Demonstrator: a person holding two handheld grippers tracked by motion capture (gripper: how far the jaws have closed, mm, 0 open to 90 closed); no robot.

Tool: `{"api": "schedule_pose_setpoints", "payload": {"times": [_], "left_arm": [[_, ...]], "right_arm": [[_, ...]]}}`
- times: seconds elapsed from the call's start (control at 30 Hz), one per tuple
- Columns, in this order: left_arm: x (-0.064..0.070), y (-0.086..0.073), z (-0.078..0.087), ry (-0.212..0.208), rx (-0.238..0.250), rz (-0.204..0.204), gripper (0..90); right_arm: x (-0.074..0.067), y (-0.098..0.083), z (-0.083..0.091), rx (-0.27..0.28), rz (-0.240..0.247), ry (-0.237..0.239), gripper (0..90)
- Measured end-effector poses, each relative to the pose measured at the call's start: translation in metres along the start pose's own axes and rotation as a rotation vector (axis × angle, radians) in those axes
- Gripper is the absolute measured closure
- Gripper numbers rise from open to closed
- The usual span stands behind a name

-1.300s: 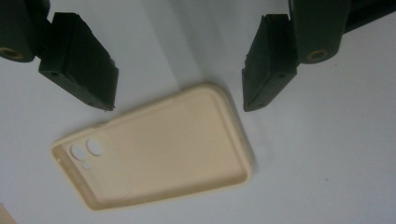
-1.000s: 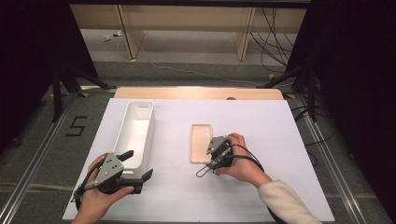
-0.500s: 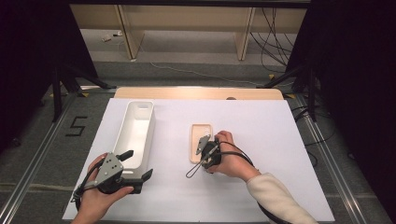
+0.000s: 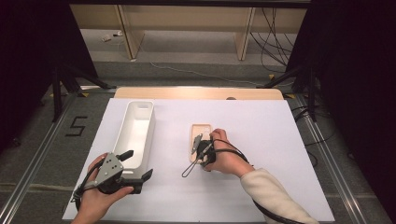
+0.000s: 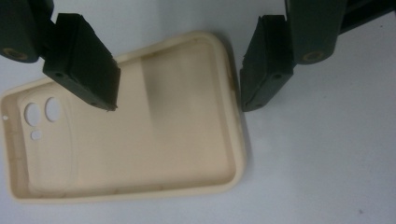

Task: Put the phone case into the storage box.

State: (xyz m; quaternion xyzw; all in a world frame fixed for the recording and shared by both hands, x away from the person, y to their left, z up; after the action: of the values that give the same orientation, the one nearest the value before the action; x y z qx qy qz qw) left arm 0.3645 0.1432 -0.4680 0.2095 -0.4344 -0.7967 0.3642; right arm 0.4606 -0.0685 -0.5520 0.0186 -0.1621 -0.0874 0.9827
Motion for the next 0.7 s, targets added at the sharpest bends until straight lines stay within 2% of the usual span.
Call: {"api": "schedule_pose_setpoints", "payload": {"times": [0.13,0.3,0.33,0.6,0.7], "left_arm": [[0.000,0.000,0.000,0.000,-0.002,-0.002,9.5],[0.001,0.000,0.000,-0.002,0.002,0.000,9.5],[0.001,0.000,0.000,-0.002,0.002,-0.001,9.5],[0.001,0.000,0.000,-0.004,0.000,-0.002,9.5],[0.001,0.000,0.000,-0.002,0.000,-0.001,9.5]], "right_arm": [[0.000,0.002,0.000,-0.021,0.021,0.007,32.3],[-0.003,0.004,0.000,-0.047,0.062,0.018,38.9],[-0.005,0.004,0.001,-0.057,0.076,0.025,42.5],[-0.008,0.006,0.001,-0.080,0.122,0.038,50.2],[-0.010,0.005,0.002,-0.096,0.123,0.057,54.2]]}}
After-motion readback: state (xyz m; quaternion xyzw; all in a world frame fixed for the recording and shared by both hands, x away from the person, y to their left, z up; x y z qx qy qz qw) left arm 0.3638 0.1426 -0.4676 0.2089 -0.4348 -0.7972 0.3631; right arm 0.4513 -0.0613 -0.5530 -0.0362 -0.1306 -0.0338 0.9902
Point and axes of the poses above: each handheld gripper's, and its own axes: z roughly backward along the jaws, y roughly out of its top, x roughly to its right, the point moved 10 cm from there along -z, roughly forward along the jaws, and after that the axes turned 12 degrees about -x, right-handed, at the moved point
